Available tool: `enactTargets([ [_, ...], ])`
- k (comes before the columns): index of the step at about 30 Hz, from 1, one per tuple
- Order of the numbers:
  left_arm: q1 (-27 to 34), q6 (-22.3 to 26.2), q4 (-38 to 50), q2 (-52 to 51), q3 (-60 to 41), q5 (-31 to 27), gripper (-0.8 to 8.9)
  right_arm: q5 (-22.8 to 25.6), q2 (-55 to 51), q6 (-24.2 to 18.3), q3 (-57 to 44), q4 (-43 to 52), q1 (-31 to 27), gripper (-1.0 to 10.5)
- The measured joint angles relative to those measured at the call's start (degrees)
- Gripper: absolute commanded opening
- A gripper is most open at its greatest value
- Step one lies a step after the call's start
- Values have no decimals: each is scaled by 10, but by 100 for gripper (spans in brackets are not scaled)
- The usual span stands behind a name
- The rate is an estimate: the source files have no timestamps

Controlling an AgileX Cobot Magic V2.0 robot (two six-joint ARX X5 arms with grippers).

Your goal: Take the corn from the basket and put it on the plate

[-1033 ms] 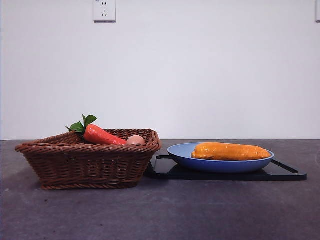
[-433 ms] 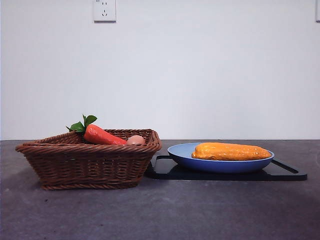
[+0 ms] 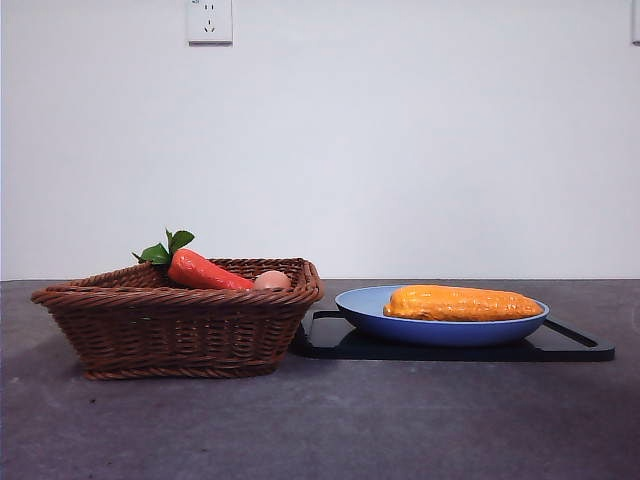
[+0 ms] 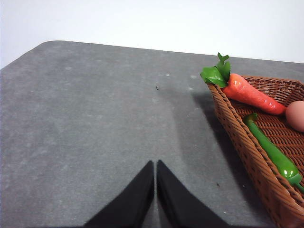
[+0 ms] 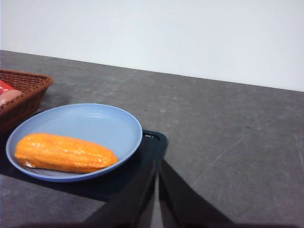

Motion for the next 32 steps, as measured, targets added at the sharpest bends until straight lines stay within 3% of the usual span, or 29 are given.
enactTargets([
  [32, 0, 0, 0, 0, 0, 0, 8, 8, -5, 0, -23, -27, 5, 2],
])
